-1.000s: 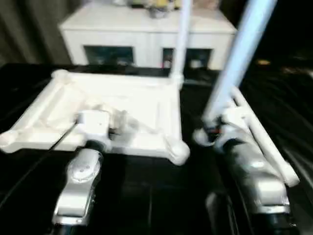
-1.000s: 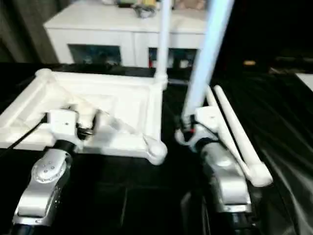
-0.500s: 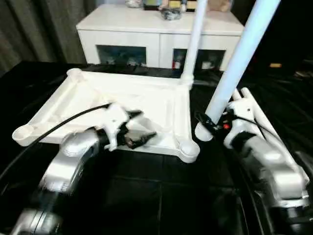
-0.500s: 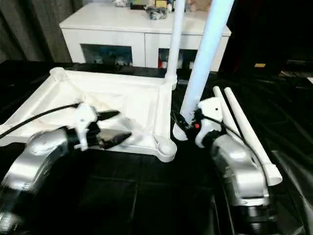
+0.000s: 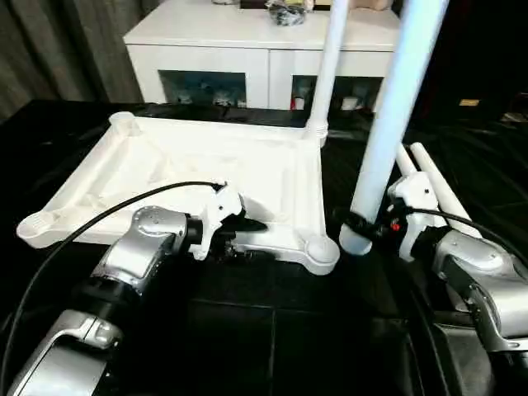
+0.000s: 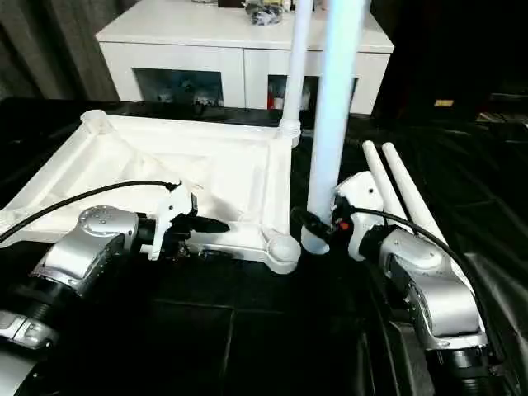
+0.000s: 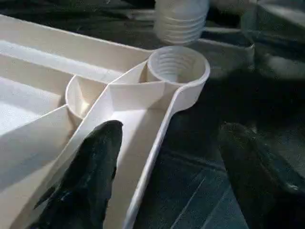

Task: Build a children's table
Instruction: Insert table leg to table base

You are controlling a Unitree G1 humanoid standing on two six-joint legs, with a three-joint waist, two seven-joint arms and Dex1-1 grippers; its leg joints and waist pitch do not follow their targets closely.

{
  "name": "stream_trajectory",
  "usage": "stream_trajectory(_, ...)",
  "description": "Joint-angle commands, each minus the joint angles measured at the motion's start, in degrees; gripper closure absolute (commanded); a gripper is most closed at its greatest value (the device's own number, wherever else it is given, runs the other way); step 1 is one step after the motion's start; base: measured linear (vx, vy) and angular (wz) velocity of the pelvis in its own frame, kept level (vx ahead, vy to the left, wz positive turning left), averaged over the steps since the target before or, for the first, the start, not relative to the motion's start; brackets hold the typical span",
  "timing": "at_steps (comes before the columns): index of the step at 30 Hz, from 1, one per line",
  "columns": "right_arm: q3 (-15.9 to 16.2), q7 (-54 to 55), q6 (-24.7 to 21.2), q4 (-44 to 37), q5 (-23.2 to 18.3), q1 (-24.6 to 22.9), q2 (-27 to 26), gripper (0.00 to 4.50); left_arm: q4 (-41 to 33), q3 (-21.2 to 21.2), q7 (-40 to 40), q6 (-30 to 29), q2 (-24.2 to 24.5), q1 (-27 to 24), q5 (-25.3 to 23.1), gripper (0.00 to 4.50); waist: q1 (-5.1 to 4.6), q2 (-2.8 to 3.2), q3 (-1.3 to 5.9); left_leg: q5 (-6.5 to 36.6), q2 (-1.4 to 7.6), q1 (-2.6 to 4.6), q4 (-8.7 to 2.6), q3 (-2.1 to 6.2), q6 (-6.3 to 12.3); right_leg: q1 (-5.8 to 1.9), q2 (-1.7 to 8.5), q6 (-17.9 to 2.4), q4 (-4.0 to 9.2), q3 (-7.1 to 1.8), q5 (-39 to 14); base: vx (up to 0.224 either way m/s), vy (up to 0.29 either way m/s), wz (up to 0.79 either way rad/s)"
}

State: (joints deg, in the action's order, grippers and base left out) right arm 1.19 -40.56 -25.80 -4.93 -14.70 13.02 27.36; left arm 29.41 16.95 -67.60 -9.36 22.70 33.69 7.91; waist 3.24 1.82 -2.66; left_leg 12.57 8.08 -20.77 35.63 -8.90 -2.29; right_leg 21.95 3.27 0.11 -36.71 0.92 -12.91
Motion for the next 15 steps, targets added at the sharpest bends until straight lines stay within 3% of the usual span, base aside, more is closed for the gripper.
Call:
stream_trajectory(1,1.2,-0.9,0.4,-1.4,0.7,-0.1,0.5,2.64,1.7,1.3,0.9,1.9,0.0,0.9,-2.2,1.33,0.03,0.21,3.25,8.0,4.50,0.59,-4.51,1.38,2.58,-2.84,5.00,-17.3,4.32,-2.40,0.5,0.000,0.000,0.00)
stream_trajectory(6,1.2,-0.7,0.6,-1.0,0.6,0.4,0.5,2.64,4.2,1.9,3.5,5.5,-0.8,2.1,-4.7,1.74,-0.09,0.27,3.27,8.4,4.51,0.49,-4.59,1.47,1.97,-2.93,5.10,-16.8,4.43,-2.48,0.3,0.000,0.000,0.00)
stream_trajectory(14,1.1,-0.6,1.2,-1.5,0.7,-0.4,0.7,2.64,10.4,4.3,-0.1,9.7,-1.5,6.0,-7.7,2.26,-0.05,0.50,3.40,6.6,4.44,0.36,-4.39,1.43,2.66,-3.14,5.21,-17.5,4.21,-2.51,3.9,0.000,0.000,0.00)
stream_trajectory(15,1.1,-0.6,1.2,-1.5,0.7,-0.4,0.7,2.64,10.4,4.3,-0.1,9.7,-1.5,6.0,-7.7,2.39,0.06,1.63,3.41,6.7,4.45,0.36,-4.34,1.60,2.47,-3.10,5.35,-17.7,4.08,-2.49,3.9,0.000,0.000,0.00)
